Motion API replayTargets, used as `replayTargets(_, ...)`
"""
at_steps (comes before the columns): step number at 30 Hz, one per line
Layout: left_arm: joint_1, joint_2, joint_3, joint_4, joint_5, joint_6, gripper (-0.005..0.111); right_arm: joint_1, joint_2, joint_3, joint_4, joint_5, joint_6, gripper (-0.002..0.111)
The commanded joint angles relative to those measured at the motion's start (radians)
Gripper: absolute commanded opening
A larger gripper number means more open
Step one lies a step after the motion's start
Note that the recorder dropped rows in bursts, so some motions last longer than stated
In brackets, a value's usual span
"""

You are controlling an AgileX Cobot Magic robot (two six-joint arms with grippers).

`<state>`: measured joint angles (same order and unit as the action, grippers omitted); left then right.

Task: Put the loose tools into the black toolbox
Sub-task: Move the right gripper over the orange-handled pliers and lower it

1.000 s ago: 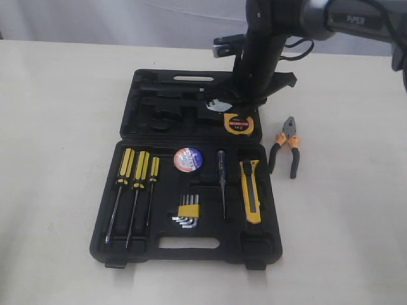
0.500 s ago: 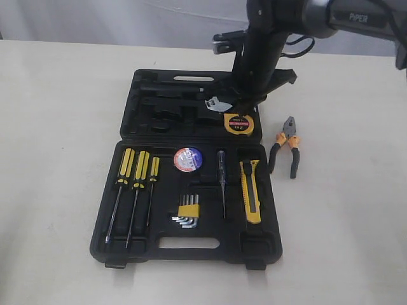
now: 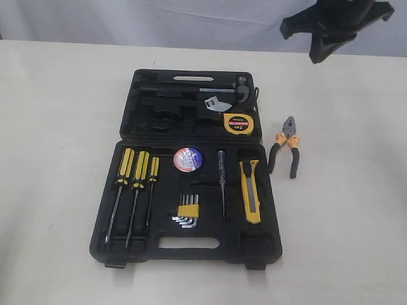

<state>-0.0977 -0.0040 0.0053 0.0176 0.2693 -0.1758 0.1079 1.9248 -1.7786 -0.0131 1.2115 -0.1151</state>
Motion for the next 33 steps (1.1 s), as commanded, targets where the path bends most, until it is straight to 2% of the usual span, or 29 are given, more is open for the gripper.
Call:
replayTargets(1, -0.006, 0.004, -0.005, 0.005, 0.001, 0.0, 0.0, -0.007, -0.084, 0.003, 0.013, 0.01, -0.158, -0.001)
replayTargets(7, -0.006, 0.004, -0.005, 0.005, 0.001, 0.0, 0.0, -0.007, -0.141, 0.003, 0.013, 0.01, -0.002, -0.001)
replayTargets(27, -0.006, 0.004, -0.005, 0.005, 0.001, 0.0, 0.0, 0.002, -0.066, 0.001, 0.02, 0.01, 0.007, -0.001)
replayTargets(33, -0.006, 0.004, -0.005, 0.005, 0.001, 0.0, 0.0, 0.002, 0.003, 0.001, 0.039, -0.188, 0.035, -0.001)
